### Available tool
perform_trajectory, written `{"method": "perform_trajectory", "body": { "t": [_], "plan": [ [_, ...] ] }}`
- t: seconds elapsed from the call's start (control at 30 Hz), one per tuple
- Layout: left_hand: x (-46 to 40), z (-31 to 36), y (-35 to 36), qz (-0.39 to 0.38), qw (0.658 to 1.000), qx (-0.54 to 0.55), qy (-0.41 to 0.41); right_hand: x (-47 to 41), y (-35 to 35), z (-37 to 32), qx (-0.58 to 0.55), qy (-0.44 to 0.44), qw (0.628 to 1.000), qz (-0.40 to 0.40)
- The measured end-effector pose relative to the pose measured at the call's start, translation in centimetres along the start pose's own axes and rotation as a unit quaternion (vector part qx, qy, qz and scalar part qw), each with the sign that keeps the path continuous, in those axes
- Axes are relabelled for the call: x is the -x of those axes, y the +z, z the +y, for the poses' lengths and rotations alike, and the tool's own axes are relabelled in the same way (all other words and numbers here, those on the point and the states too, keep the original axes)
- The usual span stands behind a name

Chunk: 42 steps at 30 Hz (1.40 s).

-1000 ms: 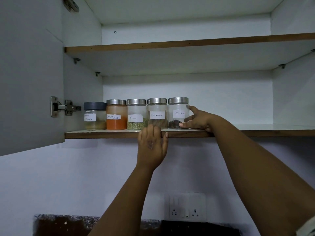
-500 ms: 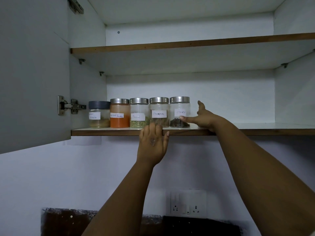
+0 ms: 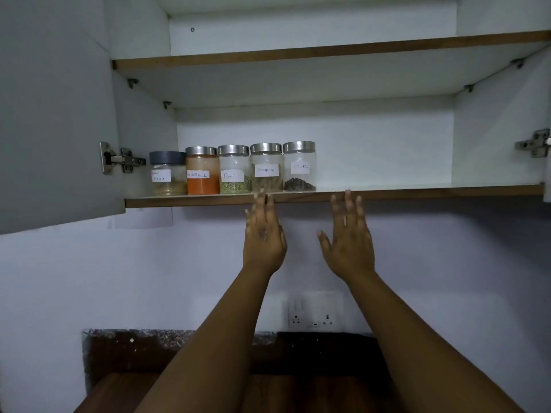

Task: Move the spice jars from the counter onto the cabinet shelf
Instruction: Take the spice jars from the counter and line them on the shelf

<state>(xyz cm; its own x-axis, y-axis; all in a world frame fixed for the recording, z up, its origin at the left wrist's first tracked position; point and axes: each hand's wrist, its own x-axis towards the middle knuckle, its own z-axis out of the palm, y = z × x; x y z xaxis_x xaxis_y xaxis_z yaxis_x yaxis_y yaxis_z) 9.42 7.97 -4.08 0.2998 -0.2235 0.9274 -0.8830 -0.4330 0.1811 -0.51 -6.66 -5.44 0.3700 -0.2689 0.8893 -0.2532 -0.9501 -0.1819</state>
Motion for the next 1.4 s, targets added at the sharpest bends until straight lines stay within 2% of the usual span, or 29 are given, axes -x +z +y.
{"method": "perform_trajectory", "body": {
  "t": [0.17,0.33,0.47,0.6,0.67,0.73,0.8,0.9,0.97,1.03,1.13,1.27,1.4],
  "plan": [
    [9.8,-0.9,2.6,-0.087,0.996,-0.004,0.005,9.4,3.1,0.7,-0.065,0.107,0.981,-0.149],
    [21.6,-2.8,3.8,-0.212,0.974,-0.026,-0.077,18.0,5.4,2.3,-0.088,0.160,0.956,-0.228],
    [30.1,-4.0,3.0,-0.284,0.944,-0.037,-0.163,24.7,6.3,3.1,-0.099,0.188,0.930,-0.300],
    [37.2,-5.1,1.6,-0.329,0.907,-0.038,-0.259,30.8,7.3,2.9,-0.035,0.165,0.924,-0.342],
    [39.9,-5.4,0.7,-0.357,0.886,-0.040,-0.292,33.3,7.9,1.7,-0.061,0.172,0.911,-0.370],
    [41.8,-5.8,-0.5,-0.379,0.871,-0.037,-0.311,35.3,8.7,0.1,-0.119,0.158,0.881,-0.429],
    [42.8,-6.2,-1.8,-0.391,0.864,-0.028,-0.315,36.8,9.5,-1.5,-0.152,0.107,0.840,-0.509],
    [43.3,-7.4,-3.3,-0.409,0.860,-0.015,-0.304,38.3,11.0,-3.9,-0.100,0.003,0.792,-0.603],
    [43.3,-8.3,-3.8,-0.422,0.855,-0.005,-0.302,38.7,12.1,-4.7,-0.070,-0.003,0.768,-0.636],
    [43.4,-9.2,-3.9,-0.424,0.850,0.008,-0.312,38.5,12.9,-5.1,-0.091,0.041,0.761,-0.641],
    [43.8,-10.2,-3.9,-0.437,0.841,0.026,-0.318,36.6,13.6,-5.1,-0.110,0.121,0.776,-0.610],
    [43.5,-10.4,-3.3,-0.460,0.807,0.133,-0.345,32.1,14.0,-4.7,-0.138,0.210,0.796,-0.550],
    [41.0,-9.8,-2.1,-0.381,0.804,0.236,-0.391,28.1,13.4,-5.2,-0.172,0.286,0.803,-0.493]
  ]
}}
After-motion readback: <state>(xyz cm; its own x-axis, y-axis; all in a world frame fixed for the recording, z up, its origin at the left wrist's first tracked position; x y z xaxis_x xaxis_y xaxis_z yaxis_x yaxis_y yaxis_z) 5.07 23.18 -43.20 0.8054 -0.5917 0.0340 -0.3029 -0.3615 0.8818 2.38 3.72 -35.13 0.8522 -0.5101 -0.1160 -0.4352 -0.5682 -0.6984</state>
